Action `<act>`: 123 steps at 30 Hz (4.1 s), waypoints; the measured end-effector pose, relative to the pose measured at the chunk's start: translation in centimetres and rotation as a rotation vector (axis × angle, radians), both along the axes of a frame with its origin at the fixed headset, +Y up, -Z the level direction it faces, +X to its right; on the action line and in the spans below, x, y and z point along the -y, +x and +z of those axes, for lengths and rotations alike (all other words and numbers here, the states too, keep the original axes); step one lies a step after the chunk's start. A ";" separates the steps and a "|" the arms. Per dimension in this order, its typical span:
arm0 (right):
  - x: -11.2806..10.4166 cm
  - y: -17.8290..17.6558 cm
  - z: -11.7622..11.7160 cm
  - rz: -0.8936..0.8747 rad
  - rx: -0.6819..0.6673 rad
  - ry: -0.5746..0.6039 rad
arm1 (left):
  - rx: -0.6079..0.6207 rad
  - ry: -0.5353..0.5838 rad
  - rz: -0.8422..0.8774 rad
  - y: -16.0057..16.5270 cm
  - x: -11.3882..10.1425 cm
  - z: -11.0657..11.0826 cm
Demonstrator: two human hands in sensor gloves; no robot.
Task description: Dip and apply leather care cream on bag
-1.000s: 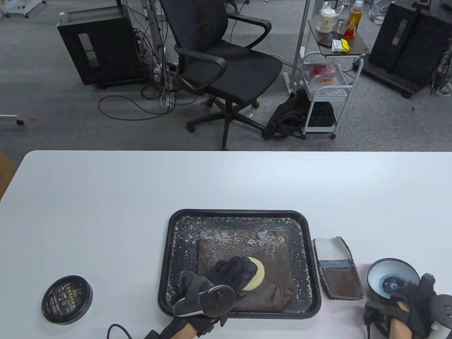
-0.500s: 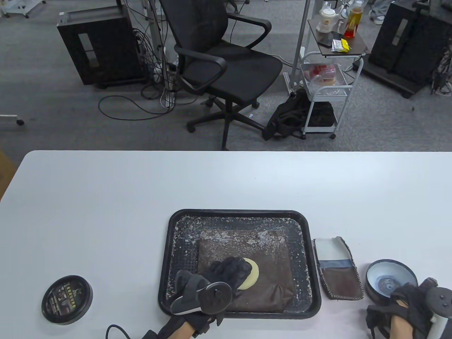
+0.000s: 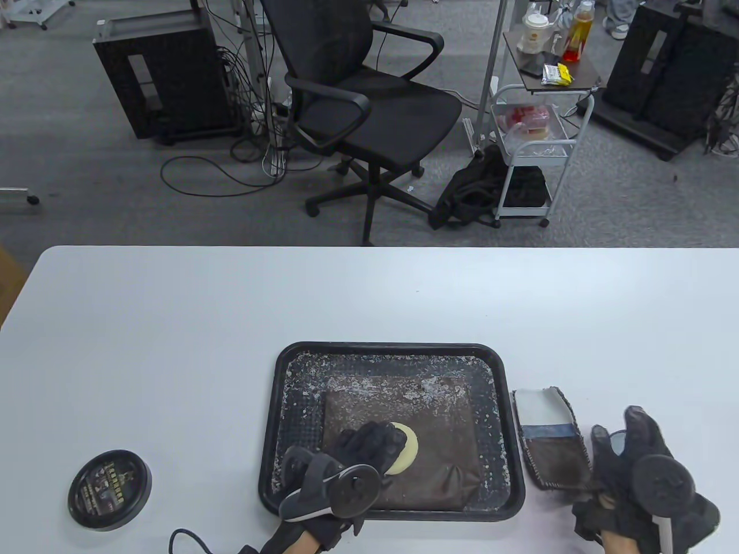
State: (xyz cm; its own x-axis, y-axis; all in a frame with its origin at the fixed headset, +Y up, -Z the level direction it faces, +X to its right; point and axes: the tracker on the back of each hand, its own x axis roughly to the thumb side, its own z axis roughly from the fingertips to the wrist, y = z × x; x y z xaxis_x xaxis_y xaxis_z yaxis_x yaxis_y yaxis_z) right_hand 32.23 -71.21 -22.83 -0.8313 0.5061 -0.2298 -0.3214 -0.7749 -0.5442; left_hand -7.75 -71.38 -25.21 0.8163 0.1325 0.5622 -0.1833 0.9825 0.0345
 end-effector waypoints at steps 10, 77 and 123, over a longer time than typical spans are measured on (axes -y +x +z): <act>0.7 -13.4 -0.3 0.528 -0.548 -0.113 | -0.046 -0.007 -0.009 -0.5 0.0 0.0; 3.9 -13.6 -3.2 0.343 -0.747 -0.492 | -0.412 -0.191 -0.283 7.7 4.0 -9.0; 3.8 -13.3 -3.4 0.314 -0.748 -0.508 | -0.900 -0.242 -0.531 3.3 3.9 -8.9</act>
